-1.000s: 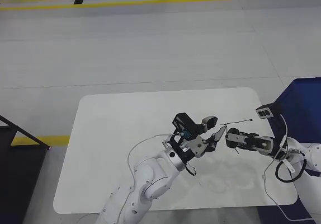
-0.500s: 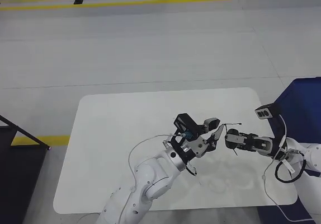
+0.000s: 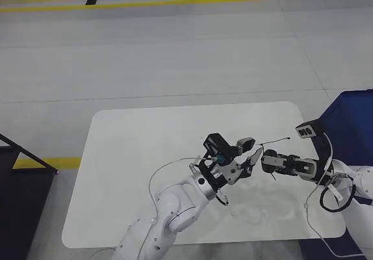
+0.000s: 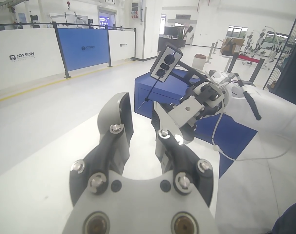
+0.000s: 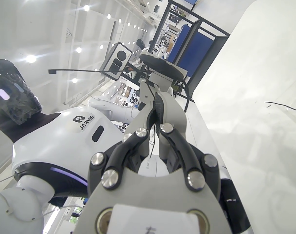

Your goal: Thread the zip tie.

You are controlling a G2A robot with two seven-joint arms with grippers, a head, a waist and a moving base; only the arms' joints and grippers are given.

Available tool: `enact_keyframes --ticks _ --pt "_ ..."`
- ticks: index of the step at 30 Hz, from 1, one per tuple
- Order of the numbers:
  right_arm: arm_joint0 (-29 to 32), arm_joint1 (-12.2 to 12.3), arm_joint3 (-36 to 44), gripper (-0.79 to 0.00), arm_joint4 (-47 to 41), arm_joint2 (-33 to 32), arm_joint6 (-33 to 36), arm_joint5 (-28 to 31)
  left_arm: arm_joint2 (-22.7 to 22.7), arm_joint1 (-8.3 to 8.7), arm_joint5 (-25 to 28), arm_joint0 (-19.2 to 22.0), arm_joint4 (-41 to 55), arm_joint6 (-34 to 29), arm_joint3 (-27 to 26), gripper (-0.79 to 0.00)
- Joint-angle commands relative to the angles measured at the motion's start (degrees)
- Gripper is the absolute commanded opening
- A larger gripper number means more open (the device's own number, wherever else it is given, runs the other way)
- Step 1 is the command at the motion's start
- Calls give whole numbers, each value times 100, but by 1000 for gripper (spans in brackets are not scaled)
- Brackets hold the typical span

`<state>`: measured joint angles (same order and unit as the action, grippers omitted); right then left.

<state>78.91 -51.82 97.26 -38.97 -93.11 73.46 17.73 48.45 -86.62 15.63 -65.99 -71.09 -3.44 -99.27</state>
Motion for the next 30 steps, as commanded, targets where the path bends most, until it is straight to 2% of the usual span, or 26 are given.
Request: enact_keyframes --ticks 1,9,20,30 --pt "-6 2 0 -785 -10 8 27 -45 4 1 -10 -4 -25 0 -4 -625" --pt "-66 6 -53 -785 -87 62 144 -263 -3 4 -138 4 -353 116 6 -650" --pt "-179 4 -185 -785 -262 124 193 -530 18 30 -110 -13 -762 183 113 -628" --pt "-220 0 -220 -785 -264 178 204 -623 35 35 -53 -46 -738 173 105 -634"
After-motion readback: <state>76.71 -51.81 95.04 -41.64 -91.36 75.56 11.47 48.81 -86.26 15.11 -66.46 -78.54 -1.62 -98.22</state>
